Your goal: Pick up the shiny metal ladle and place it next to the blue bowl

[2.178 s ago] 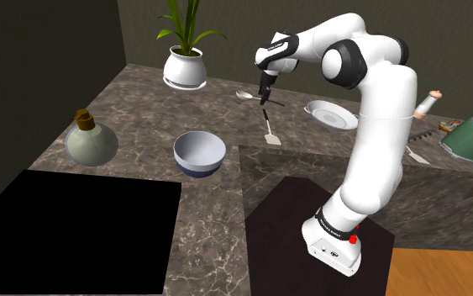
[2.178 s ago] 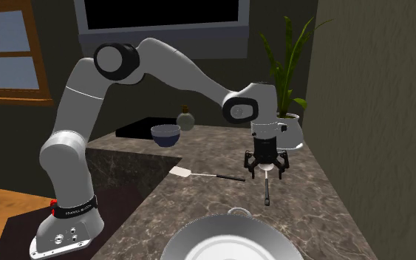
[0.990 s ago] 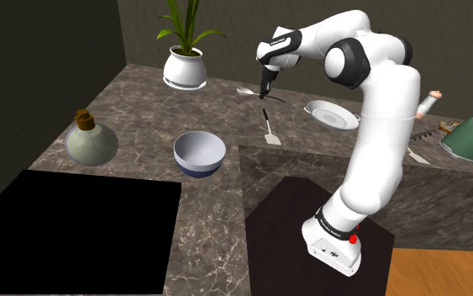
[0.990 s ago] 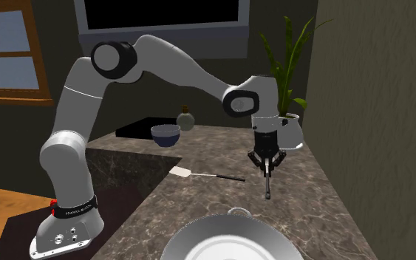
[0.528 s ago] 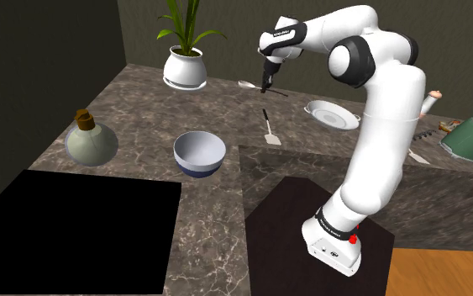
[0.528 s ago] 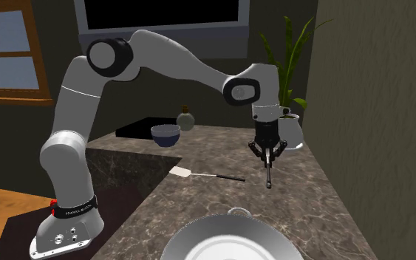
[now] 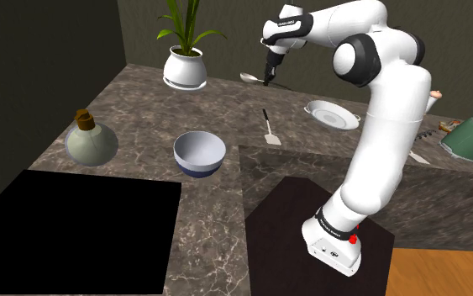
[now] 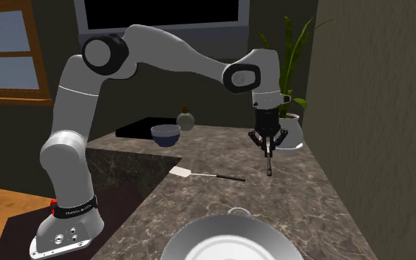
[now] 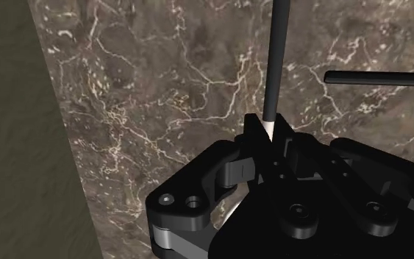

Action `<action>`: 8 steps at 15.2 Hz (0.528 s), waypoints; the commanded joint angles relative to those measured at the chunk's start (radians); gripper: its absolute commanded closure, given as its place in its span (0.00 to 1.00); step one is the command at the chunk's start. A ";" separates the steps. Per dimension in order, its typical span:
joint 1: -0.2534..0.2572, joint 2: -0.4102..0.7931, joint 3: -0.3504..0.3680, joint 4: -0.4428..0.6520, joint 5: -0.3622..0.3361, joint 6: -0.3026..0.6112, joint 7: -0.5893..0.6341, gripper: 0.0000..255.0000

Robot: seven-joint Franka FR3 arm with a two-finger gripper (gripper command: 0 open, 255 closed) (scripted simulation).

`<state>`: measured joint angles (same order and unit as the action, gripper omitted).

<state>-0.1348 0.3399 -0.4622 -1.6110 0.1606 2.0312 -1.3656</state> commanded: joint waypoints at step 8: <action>-0.006 -0.009 -0.005 0.110 -0.009 -0.118 0.008 1.00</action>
<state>-0.1398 0.3346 -0.4662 -1.5101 0.1534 1.9262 -1.3572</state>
